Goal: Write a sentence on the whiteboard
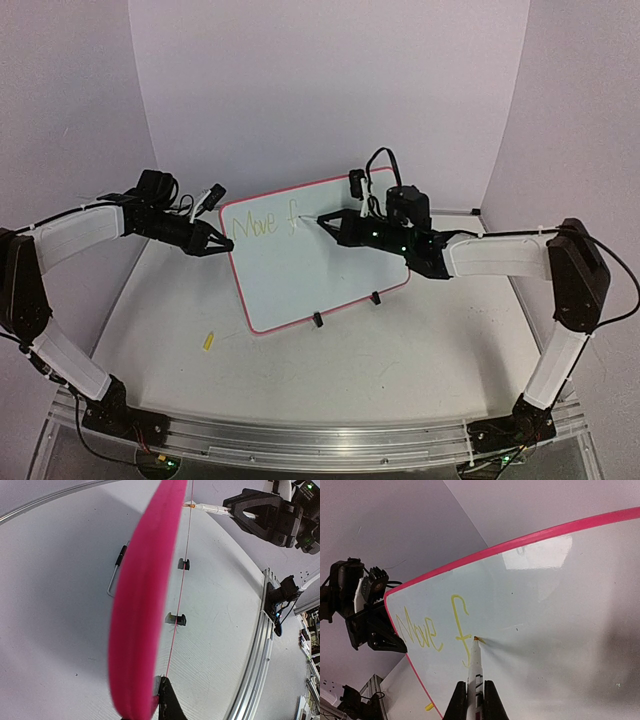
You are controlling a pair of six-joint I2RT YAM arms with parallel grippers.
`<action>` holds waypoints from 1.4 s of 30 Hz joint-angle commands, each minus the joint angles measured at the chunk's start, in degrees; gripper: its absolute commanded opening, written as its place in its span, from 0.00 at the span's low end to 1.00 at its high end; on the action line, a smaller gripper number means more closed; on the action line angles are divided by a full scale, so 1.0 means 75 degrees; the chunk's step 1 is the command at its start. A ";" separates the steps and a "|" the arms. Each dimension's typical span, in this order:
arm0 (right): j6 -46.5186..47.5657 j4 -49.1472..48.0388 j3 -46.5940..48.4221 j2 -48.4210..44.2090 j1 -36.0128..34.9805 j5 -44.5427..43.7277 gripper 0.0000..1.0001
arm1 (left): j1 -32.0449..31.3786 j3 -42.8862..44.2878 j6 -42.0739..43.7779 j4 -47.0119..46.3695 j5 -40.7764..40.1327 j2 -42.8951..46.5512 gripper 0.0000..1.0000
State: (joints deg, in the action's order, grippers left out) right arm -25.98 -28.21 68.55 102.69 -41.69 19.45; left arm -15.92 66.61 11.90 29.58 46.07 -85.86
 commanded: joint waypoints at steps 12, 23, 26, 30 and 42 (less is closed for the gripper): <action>-0.0006 0.0054 -0.0476 -0.0213 0.0016 -0.0193 0.00 | -0.0162 -0.0045 0.0213 0.0122 -0.0622 0.0023 0.00; 0.0148 0.0105 -0.0314 -0.0522 0.0011 -0.0793 0.00 | -0.0175 -0.0039 0.0215 0.0123 -0.0623 0.0022 0.00; 0.0175 0.0126 -0.0151 -0.0447 0.0014 -0.0751 0.00 | -0.0177 -0.0045 0.0211 0.0126 -0.0614 0.0028 0.00; 0.0180 0.0207 0.0116 -0.0211 0.0009 -0.0527 0.00 | -0.0184 -0.0041 0.0207 0.0123 -0.0617 0.0041 0.00; 0.0125 0.0242 0.0178 -0.0059 0.0016 -0.0311 0.00 | -0.0192 -0.0044 0.0211 0.0117 -0.0599 0.0034 0.00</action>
State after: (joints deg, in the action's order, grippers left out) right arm -25.54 -26.09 68.68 101.82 -41.91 17.50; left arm -16.08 66.61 11.75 29.57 45.88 -85.86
